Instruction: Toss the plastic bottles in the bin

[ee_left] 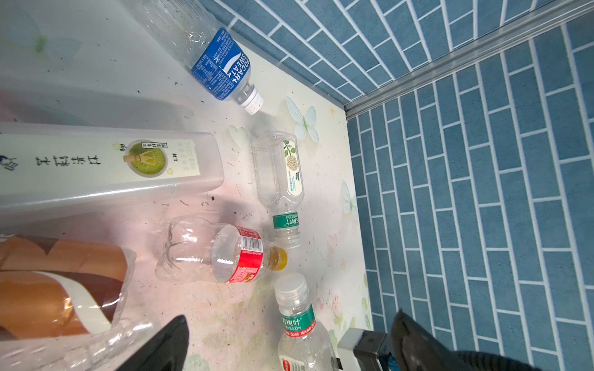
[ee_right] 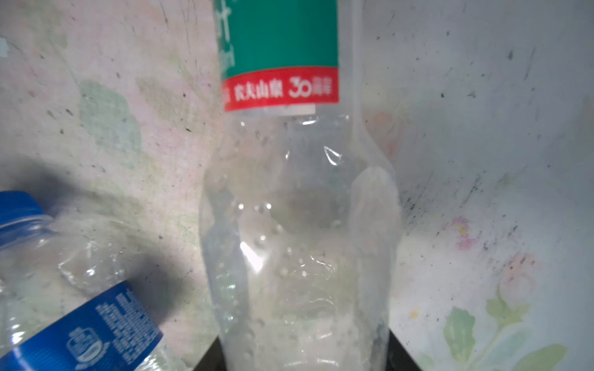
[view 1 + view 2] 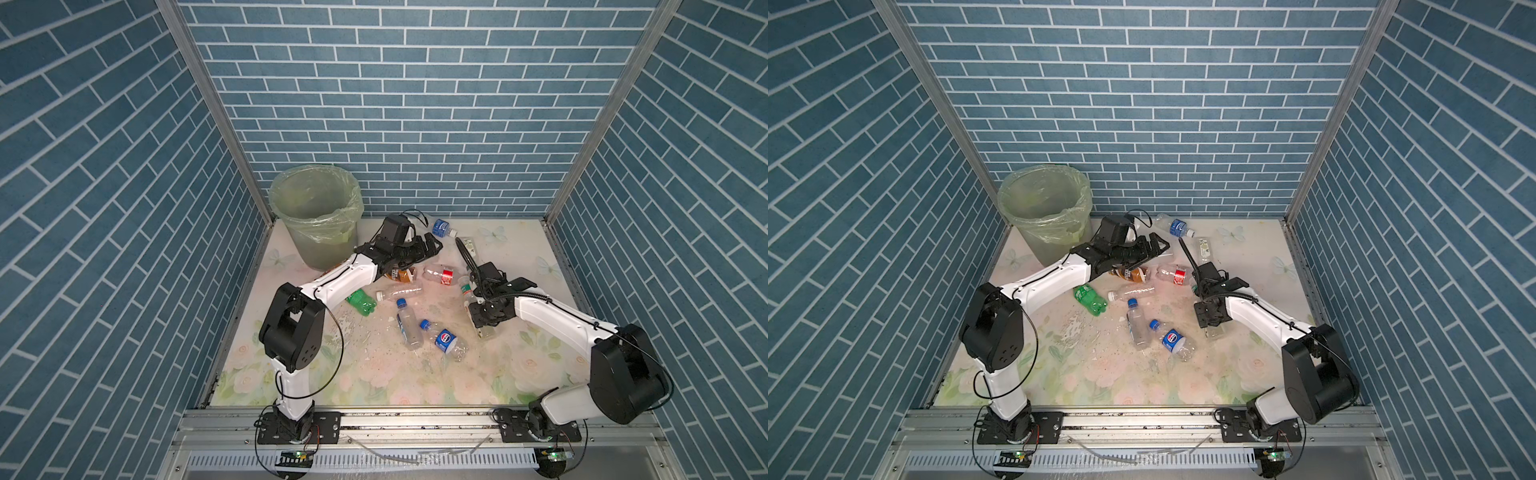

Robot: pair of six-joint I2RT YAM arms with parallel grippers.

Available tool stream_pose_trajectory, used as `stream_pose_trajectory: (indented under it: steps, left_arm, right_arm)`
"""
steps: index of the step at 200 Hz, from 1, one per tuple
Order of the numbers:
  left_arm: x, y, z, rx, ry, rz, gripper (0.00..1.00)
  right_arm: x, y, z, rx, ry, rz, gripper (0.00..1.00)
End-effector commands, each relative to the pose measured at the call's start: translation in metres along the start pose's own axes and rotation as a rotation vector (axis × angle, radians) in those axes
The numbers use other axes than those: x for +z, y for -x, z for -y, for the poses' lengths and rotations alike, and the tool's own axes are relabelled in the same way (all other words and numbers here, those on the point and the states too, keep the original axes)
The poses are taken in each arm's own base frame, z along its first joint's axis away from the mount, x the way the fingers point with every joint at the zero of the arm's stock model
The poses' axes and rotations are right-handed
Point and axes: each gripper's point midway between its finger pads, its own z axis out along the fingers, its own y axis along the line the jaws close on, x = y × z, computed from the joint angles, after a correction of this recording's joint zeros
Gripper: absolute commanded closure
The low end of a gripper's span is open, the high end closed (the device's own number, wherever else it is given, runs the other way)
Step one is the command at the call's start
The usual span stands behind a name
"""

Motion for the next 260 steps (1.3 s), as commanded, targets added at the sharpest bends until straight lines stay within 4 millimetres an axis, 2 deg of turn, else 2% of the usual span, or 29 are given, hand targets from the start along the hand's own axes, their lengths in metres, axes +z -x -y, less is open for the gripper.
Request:
stream_pose_trajectory:
  steps: [1, 39, 67, 86, 123, 160, 194, 202, 260]
  left_arm:
    - [0.004, 0.007, 0.01, -0.042, -0.029, -0.011, 0.01]
    - [0.005, 0.027, 0.027, -0.096, -0.091, 0.022, 0.01]
    - [0.011, 0.026, 0.028, -0.14, -0.112, 0.012, 0.01]
    - [0.013, 0.026, 0.025, -0.146, -0.111, 0.015, 0.01]
    - [0.022, 0.022, 0.025, -0.134, -0.112, 0.007, 0.01]
    - [0.034, 0.011, 0.022, -0.089, -0.071, -0.022, 0.03]
    - [0.042, 0.002, 0.018, -0.063, -0.051, -0.047, 0.14]
    - [0.042, 0.002, 0.016, -0.057, -0.041, -0.047, 0.19]
    - [0.039, 0.002, 0.008, -0.003, 0.011, -0.033, 0.36]
  right_arm:
    - [-0.028, 0.032, -0.002, -0.01, 0.011, 0.101, 0.49]
    - [-0.048, 0.074, -0.017, -0.012, 0.076, 0.198, 0.49]
    - [-0.065, 0.101, -0.031, -0.007, 0.149, 0.267, 0.5]
    - [-0.072, 0.112, -0.037, -0.006, 0.178, 0.298, 0.5]
    - [-0.074, 0.116, -0.052, -0.023, 0.223, 0.313, 0.5]
    - [-0.075, 0.116, -0.063, -0.015, 0.264, 0.324, 0.5]
    - [-0.074, 0.117, -0.065, -0.012, 0.272, 0.325, 0.5]
    - [-0.074, 0.118, -0.065, -0.011, 0.273, 0.328, 0.5]
    - [-0.069, 0.124, -0.067, -0.019, 0.269, 0.319, 0.5]
